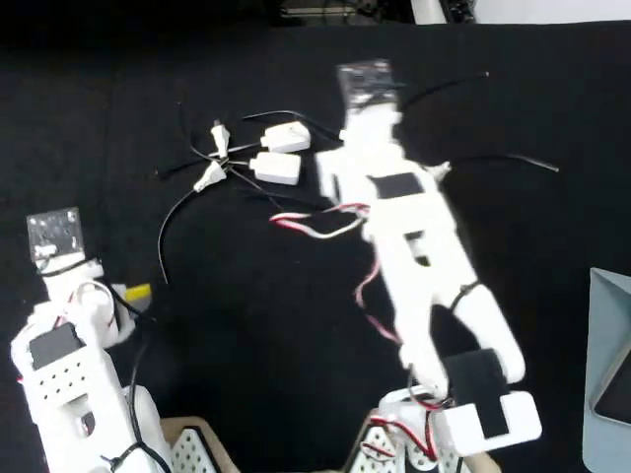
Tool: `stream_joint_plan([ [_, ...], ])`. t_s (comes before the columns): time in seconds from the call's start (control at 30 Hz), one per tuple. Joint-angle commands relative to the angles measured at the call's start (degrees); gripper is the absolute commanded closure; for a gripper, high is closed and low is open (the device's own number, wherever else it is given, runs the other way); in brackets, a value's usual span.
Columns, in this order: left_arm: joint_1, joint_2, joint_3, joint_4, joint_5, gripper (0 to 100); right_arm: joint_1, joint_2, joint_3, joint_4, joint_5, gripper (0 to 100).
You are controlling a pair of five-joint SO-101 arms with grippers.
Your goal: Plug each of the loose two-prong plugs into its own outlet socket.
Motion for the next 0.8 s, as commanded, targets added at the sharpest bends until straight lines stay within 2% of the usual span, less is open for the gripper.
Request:
stream_joint_plan([
  [0.0,-0.75,-0.70,2.51,-3.52,-1.32,65,-6.15,1.71,-7.16,0.26,-0.44,83.9],
  [0.27,-0.57,-0.70,3.65,-3.52,-3.34,65,-15.65,21.58,-24.57,-0.09,-0.09,83.9],
  [0.57,-0.57,-0.70,3.82,-3.60,-3.43,65,-16.09,51.03,-51.56,0.44,6.59,84.0],
  [0.77,-0.57,-0.70,3.82,-3.69,-3.43,65,-17.41,55.87,-60.97,6.15,7.65,91.0],
])
